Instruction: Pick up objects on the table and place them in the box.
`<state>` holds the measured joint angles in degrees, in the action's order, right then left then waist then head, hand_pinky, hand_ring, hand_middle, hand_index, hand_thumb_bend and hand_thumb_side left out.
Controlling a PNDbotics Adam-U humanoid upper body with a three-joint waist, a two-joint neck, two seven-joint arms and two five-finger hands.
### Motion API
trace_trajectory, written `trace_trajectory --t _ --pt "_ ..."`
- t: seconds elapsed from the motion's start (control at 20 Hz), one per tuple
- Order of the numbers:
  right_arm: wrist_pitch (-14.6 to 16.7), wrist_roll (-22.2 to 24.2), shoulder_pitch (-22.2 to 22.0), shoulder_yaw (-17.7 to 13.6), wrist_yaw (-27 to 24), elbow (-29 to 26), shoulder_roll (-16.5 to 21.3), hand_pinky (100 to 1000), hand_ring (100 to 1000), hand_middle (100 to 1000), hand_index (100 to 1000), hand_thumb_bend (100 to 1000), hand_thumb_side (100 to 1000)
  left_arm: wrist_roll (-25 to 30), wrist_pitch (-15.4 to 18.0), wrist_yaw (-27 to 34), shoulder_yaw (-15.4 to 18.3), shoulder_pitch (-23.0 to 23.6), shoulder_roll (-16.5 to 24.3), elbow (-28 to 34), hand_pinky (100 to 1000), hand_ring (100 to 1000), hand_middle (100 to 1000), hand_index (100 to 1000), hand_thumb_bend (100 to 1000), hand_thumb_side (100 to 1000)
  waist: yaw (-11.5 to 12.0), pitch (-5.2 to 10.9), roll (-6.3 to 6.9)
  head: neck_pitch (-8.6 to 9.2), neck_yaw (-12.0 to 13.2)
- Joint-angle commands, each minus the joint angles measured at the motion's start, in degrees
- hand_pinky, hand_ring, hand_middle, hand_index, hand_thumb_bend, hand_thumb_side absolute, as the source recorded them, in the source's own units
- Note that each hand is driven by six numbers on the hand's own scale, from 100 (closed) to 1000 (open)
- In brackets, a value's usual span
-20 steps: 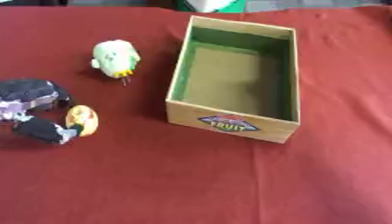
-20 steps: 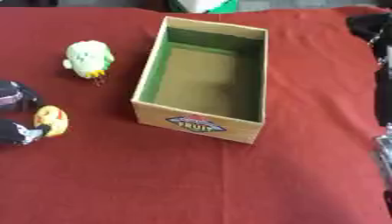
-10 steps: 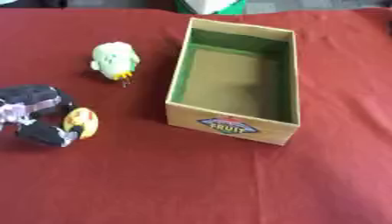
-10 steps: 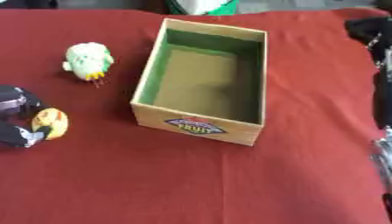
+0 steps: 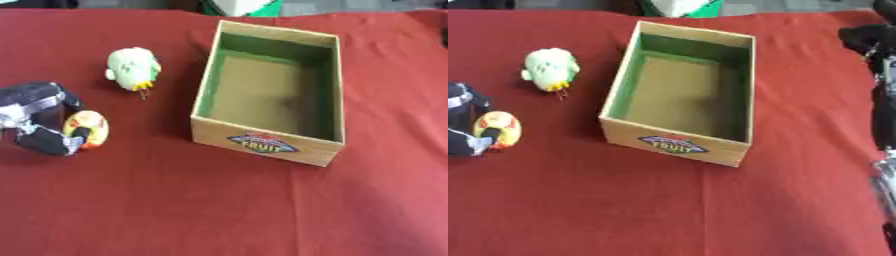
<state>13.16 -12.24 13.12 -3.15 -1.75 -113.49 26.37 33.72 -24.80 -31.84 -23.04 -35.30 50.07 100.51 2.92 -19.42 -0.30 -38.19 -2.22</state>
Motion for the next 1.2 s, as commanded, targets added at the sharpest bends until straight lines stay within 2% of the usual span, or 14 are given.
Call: trace_trajectory --t 0.05,0.35,0.7,1.0,1.2 --pt "-0.12 0.1 0.37 -0.31 0.32 -1.11 0.67 823 780 620 916 100 890 -2.84 -1.79 0.2 1.01 -0.4 2.28 2.38 316 422 454 549 100 232 0.1 1.23 0.15 0.67 -0.16" --pt "-0.29 0.23 0.29 -0.32 0.28 -1.11 0.59 825 780 620 917 100 894 -8.17 -2.05 0.72 0.93 -0.22 2.68 3.13 251 369 409 501 100 303 0.17 1.29 0.3 0.58 -0.26" --pt "-0.38 0.12 0.21 -0.35 0.3 -1.11 0.95 824 781 621 917 100 895 -13.66 0.37 -0.26 2.09 -3.41 2.78 7.17 228 346 396 485 100 338 -0.14 1.78 0.71 -0.11 -0.91" --pt "-0.43 0.25 0.36 -0.19 -0.29 -1.11 1.64 823 781 623 916 100 895 -12.71 2.79 -2.53 3.12 -11.04 -0.11 9.82 242 336 392 479 100 345 -0.84 2.93 1.48 -0.98 -0.87" --pt "-0.21 0.45 0.83 -0.04 -1.14 -1.11 2.17 822 781 625 915 100 896 -11.28 4.37 -4.42 2.94 -16.79 -4.79 8.53 237 324 388 475 100 352 -1.59 3.72 1.86 -1.06 -0.33"
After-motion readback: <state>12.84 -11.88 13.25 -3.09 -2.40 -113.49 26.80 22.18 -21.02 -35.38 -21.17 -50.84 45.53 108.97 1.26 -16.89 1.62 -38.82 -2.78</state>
